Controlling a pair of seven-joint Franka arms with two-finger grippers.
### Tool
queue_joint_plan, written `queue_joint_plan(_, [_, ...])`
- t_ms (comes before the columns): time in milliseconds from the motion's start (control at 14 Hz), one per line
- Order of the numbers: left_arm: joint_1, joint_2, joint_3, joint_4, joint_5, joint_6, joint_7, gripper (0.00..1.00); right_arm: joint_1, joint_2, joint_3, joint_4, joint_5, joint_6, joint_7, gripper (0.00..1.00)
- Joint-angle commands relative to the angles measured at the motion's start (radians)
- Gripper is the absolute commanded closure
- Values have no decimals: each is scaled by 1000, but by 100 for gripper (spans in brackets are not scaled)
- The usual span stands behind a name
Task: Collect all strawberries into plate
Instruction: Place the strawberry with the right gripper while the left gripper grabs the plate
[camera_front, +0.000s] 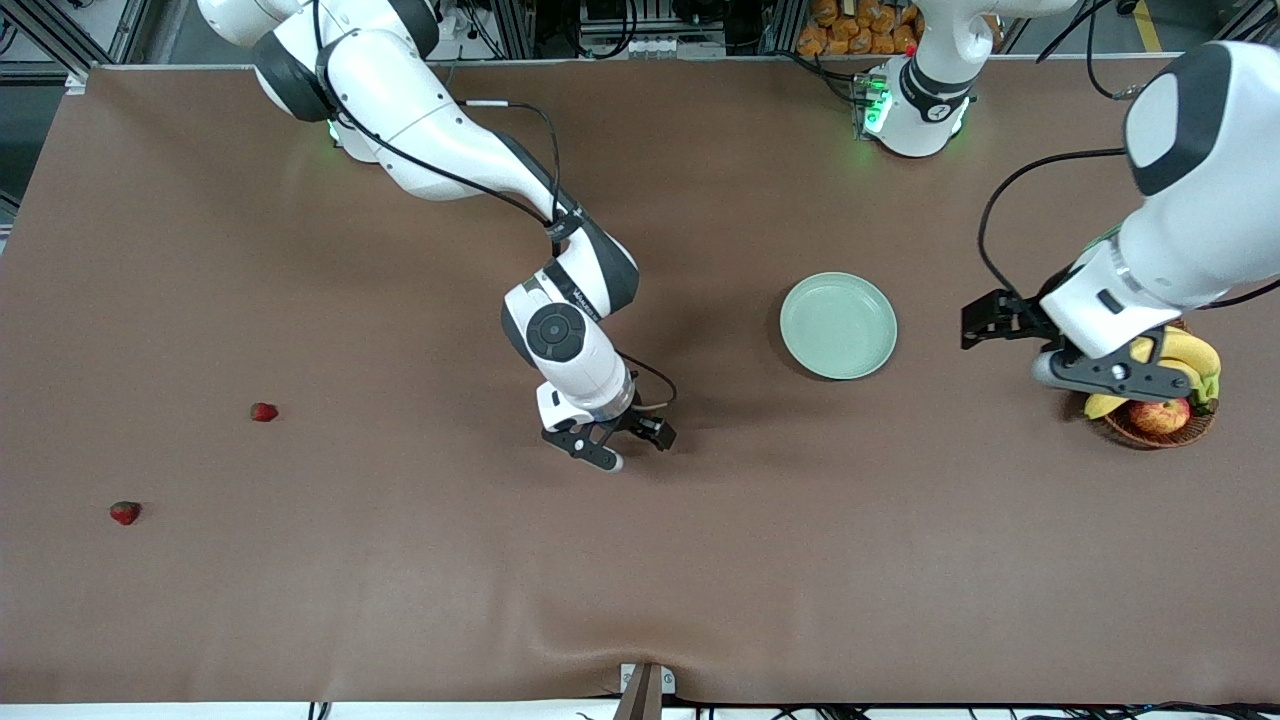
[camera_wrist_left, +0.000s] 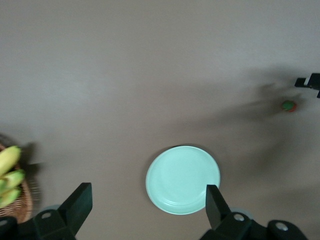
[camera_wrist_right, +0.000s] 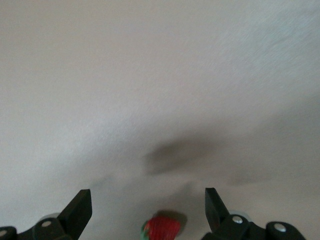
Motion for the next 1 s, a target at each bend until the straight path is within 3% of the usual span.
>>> queue_joint_plan(0, [-52,62,3,39,-31,7,-69,0,-52,-81,-7,-5,-20,-136,7,0])
queue_joint_plan(215, [-93,104,3,53,-33,62,-172,0,-104,-130,-59,-7,-20,-278,-75,0])
queue_joint_plan(501, [-193,150,4,52,-30,139,-296,0,-115,-179,-209,-42,-21,-452,-203,0])
queue_joint_plan(716, [-256,195,4,53,-27,214,-347,0,-118,-272,-320,-171,-21,-497,-377,0])
queue_joint_plan(931, [-299,258,4,53,-27,297,-376,0,-179,-391,-368,-326,-21,-484,-496,0])
